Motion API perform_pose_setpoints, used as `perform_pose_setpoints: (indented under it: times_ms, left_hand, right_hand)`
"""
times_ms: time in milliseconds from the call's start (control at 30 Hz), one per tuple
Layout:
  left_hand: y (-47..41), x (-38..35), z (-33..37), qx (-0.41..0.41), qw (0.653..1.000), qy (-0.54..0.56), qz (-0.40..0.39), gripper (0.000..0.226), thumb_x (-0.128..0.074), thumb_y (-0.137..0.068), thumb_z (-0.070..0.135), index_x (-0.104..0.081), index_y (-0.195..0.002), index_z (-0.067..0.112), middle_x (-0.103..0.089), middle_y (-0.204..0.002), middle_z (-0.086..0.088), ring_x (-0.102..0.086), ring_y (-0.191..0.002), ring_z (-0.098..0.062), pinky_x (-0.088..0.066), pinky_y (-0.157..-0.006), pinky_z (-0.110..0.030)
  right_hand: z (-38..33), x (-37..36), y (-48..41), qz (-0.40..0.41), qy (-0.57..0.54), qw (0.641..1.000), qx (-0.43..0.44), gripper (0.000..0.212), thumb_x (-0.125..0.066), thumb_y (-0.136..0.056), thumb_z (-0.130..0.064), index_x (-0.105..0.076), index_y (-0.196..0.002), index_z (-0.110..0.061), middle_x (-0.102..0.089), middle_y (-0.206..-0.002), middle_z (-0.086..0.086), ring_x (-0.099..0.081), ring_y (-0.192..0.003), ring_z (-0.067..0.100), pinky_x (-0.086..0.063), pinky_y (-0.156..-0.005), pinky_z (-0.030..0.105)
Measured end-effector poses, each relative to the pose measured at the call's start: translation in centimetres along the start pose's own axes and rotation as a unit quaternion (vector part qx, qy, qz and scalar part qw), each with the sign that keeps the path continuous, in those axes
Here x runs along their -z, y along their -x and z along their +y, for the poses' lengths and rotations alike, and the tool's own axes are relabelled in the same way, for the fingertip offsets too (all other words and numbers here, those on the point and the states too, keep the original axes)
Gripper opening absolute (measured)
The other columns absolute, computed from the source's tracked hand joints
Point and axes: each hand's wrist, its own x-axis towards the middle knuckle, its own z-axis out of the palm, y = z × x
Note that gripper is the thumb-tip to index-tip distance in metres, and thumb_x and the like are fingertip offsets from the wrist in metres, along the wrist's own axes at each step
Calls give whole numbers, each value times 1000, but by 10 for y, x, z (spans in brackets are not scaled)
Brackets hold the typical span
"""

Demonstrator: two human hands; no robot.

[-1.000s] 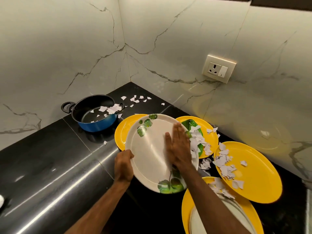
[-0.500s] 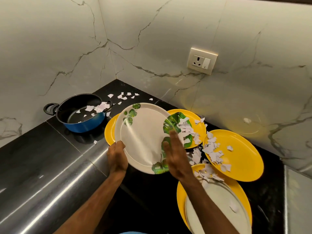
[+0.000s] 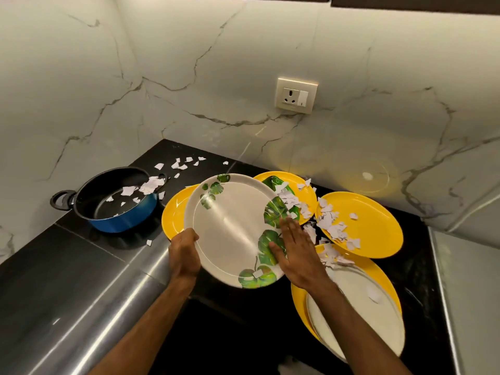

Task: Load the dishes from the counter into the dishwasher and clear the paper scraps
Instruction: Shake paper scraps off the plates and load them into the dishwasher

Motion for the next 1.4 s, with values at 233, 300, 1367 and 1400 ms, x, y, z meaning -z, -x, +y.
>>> perform_pose_setpoints:
  times_ms: [233,300,1367,1400]
  left_hand:
    - [0,25,10,47,994,63,-70,22,-49,-70,30,-56,-69,9,-60,-72,-11,-52,-73,-30,-38,-65,-39]
    - [-2,37,2,102,986,64,-117,27,-53,-73,30,-62,-82,6,-69,-75,-15,-61,-74,-35,-47,-69,-40]
    - [152,-27,-27,63,979,-9,-196,31,-49,-101,28,-58,-130,19,-67,-111,-7,-67,-96,-25,-59,-83,-43]
    - [151,-28,-30,70,980,-5,-186,32,-51,-99,28,-59,-130,21,-68,-111,-7,-68,-96,-25,-60,-85,-46]
  right_hand:
    - [-13,6,19,127,-132,971,-153,69,-50,-106,-41,-19,-164,-18,-14,-171,7,-19,-156,27,-22,-123,40]
    - [-19,16,27,138,-200,954,-173,58,-53,-106,-28,-33,-159,-17,-41,-160,10,-41,-145,30,-37,-118,40]
    - [-78,59,294,102,-5,995,-18,34,-64,-100,-26,-69,-132,-18,-69,-129,0,-62,-117,21,-50,-104,39]
    - [-72,64,290,88,10,996,-7,34,-65,-98,-17,-70,-131,-18,-71,-126,1,-64,-114,24,-52,-101,41]
